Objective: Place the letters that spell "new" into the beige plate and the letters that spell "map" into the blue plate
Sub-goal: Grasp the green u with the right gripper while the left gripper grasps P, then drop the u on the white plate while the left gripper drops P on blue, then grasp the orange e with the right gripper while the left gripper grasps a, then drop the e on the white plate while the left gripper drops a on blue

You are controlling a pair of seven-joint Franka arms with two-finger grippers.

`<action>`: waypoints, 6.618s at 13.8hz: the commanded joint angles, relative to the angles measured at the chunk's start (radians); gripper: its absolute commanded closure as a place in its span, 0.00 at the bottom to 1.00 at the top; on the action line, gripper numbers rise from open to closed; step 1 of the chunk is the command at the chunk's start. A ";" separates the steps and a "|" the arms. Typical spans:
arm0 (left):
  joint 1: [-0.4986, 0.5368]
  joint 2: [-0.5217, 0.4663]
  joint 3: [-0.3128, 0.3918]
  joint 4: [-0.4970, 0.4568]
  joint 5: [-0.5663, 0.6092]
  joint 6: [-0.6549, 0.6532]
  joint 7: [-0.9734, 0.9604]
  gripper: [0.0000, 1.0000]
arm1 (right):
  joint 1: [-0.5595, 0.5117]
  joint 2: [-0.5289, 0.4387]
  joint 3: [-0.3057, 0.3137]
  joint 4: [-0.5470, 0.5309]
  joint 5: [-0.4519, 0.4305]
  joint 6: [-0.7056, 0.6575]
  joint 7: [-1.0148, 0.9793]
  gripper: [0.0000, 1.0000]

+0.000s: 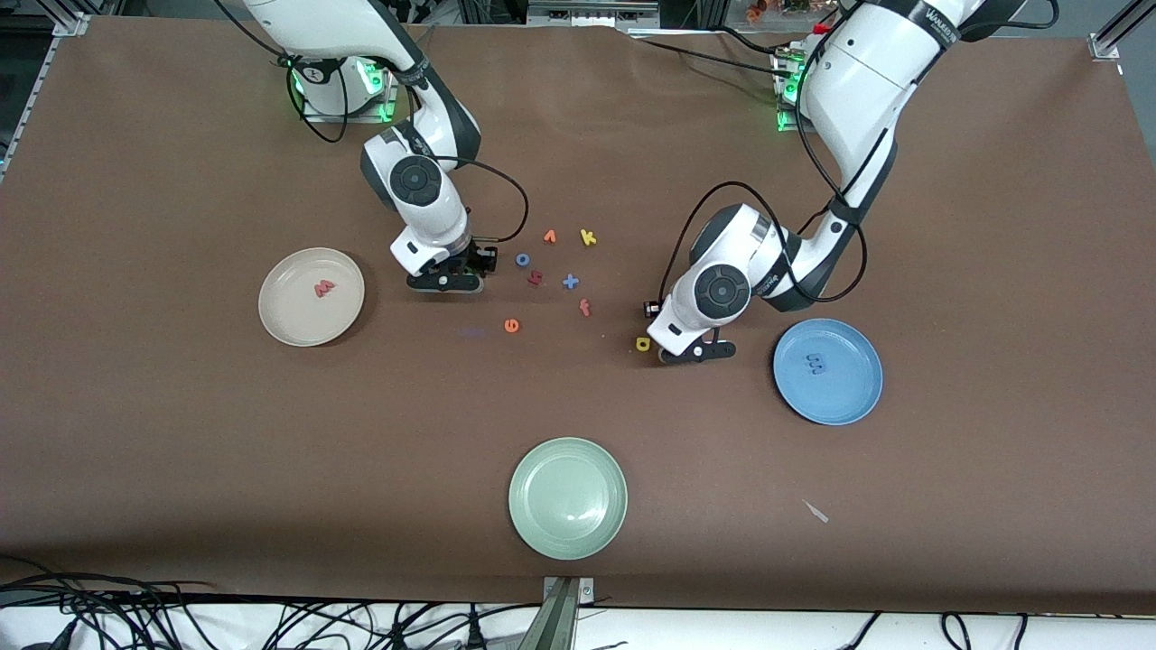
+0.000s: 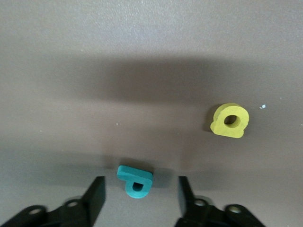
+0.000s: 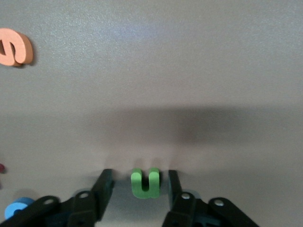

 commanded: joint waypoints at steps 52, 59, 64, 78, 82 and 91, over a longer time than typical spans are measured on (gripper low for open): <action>-0.002 0.073 -0.087 0.183 0.148 0.031 0.048 0.16 | 0.135 0.245 -0.193 0.554 0.293 -0.339 -0.159 0.00; -0.030 0.127 -0.087 0.178 0.278 0.093 0.039 0.27 | 0.178 0.295 -0.193 0.554 0.282 -0.245 -0.160 0.00; -0.031 0.136 -0.087 0.177 0.315 0.093 0.037 0.40 | 0.180 0.302 -0.193 0.554 0.281 -0.233 -0.162 0.11; 0.094 0.003 -0.090 0.192 0.315 -0.112 0.280 0.91 | 0.189 0.317 -0.193 0.553 0.281 -0.216 -0.160 0.65; 0.226 -0.045 -0.090 0.182 0.317 -0.247 0.594 0.90 | 0.189 0.325 -0.193 0.554 0.282 -0.202 -0.162 0.82; 0.437 -0.006 -0.088 0.099 0.323 -0.120 0.974 0.42 | 0.161 0.080 -0.379 0.408 0.279 -0.504 -0.540 0.87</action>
